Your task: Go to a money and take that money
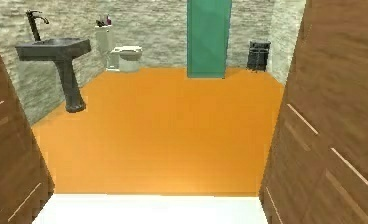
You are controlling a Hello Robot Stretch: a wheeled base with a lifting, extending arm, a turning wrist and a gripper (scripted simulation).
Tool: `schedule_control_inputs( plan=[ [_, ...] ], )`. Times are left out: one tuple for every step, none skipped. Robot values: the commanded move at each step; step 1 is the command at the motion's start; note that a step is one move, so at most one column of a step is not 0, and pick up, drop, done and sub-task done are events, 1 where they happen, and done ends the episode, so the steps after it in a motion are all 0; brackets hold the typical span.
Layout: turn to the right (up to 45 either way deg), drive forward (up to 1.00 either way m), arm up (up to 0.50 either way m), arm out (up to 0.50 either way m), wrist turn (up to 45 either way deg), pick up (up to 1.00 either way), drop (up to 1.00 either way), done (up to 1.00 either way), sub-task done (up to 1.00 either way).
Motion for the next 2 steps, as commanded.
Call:
schedule_control_inputs(
  plan=[
    [0.0,0.60,0.00,0.00,0.0,0.00,0.00,0.00,0.00],
    [0.0,0.90,0.00,0.00,0.0,0.00,0.00,0.00,0.00]
  ],
)
